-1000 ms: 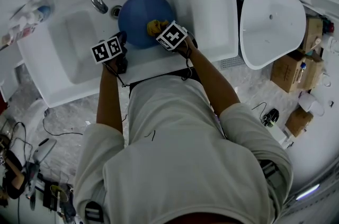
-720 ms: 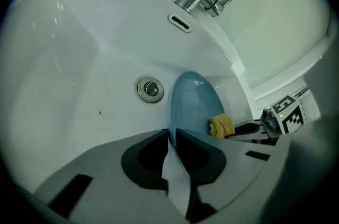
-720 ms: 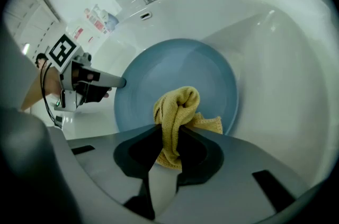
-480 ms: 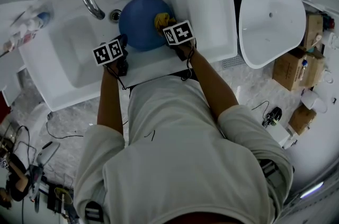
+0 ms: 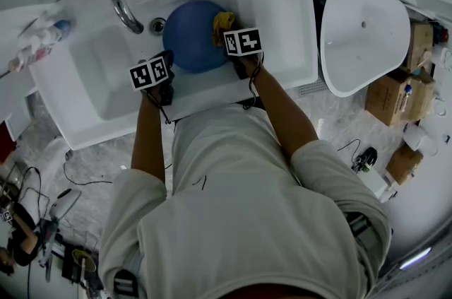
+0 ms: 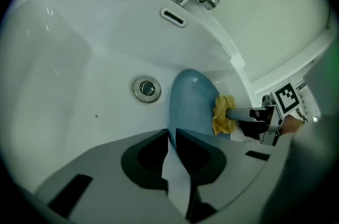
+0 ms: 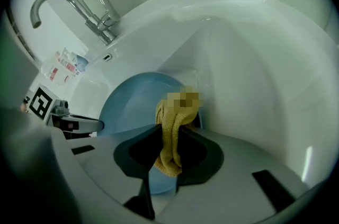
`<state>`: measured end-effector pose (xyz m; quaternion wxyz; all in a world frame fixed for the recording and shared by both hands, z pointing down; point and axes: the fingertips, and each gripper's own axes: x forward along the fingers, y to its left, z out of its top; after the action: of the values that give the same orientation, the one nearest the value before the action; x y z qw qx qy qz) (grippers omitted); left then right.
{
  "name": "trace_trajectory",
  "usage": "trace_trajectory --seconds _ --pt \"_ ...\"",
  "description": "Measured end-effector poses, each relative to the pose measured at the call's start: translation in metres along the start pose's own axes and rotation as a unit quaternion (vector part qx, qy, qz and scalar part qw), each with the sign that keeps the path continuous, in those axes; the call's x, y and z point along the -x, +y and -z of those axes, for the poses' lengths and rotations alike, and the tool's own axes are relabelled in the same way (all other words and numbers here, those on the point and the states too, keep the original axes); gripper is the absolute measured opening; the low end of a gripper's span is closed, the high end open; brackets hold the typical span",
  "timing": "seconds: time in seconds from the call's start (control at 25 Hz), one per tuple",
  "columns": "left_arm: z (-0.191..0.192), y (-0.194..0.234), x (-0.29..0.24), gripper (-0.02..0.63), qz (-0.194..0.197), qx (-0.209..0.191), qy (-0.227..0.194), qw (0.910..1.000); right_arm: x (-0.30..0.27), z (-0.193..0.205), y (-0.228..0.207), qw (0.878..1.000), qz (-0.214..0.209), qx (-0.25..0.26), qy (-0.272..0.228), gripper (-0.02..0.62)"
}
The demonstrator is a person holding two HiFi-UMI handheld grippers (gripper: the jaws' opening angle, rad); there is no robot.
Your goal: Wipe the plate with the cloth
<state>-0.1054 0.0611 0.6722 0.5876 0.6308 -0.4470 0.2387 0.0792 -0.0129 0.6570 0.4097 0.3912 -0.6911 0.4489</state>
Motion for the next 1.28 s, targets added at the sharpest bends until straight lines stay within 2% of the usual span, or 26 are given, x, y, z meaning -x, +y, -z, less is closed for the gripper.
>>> trace_trajectory --seconds 0.48,0.8,1.04,1.28 --pt "-0.001 -0.004 -0.001 0.061 -0.001 -0.01 0.014 0.9999 -0.011 -0.022 0.003 0.998 -0.009 -0.066 -0.018 0.074" --pt "0.0 -0.004 -0.004 0.069 0.002 -0.026 0.026 0.9993 -0.019 -0.043 0.008 0.989 -0.031 -0.139 -0.045 0.074" --pt "0.0 -0.001 -0.006 0.074 -0.001 -0.053 0.038 0.9979 -0.03 -0.053 0.019 0.99 -0.031 -0.128 -0.047 0.074" --pt "-0.001 -0.002 -0.007 0.077 -0.001 -0.077 0.045 0.996 -0.039 -0.061 0.035 0.995 -0.031 -0.087 -0.044 0.074"
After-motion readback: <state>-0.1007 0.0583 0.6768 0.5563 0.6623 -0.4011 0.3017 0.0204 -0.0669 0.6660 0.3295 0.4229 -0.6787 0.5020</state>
